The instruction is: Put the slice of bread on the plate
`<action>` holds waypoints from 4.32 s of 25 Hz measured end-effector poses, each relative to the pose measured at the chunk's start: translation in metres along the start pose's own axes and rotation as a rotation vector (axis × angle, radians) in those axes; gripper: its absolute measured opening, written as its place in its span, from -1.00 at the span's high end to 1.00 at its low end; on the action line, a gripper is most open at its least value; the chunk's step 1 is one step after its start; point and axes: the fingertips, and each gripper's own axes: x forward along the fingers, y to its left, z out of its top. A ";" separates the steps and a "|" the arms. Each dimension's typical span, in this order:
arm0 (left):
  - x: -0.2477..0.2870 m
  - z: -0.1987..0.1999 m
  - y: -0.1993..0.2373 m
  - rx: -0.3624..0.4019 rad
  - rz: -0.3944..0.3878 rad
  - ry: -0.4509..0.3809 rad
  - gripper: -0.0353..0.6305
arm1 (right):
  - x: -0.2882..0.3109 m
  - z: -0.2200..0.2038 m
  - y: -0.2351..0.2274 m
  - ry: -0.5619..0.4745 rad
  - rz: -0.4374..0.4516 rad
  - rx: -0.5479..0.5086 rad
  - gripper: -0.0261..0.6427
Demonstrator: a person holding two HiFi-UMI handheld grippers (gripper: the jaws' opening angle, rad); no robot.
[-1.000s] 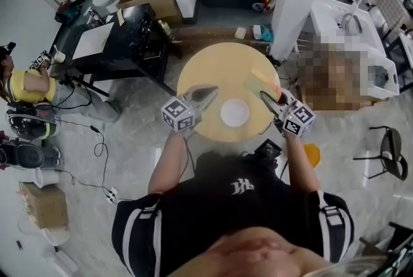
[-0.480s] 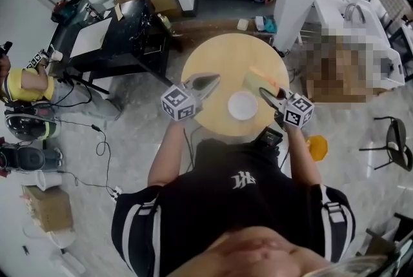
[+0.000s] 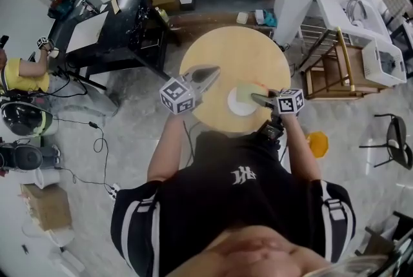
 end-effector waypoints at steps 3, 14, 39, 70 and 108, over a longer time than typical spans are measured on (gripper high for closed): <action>0.001 0.002 0.003 0.007 -0.004 -0.004 0.85 | 0.017 -0.021 -0.020 0.102 0.003 0.069 0.63; -0.005 -0.005 0.000 0.013 -0.001 -0.003 0.85 | 0.050 -0.056 -0.031 0.272 0.048 0.210 0.63; -0.010 -0.007 -0.007 0.021 0.006 -0.004 0.85 | 0.053 -0.098 -0.073 0.412 -0.118 0.228 0.43; -0.016 -0.015 -0.016 -0.019 0.001 0.017 0.85 | 0.032 -0.056 -0.094 0.348 -0.426 -0.192 -0.22; 0.036 0.076 -0.043 0.038 -0.192 -0.003 0.85 | -0.105 0.195 0.141 -0.415 -0.265 -0.709 0.93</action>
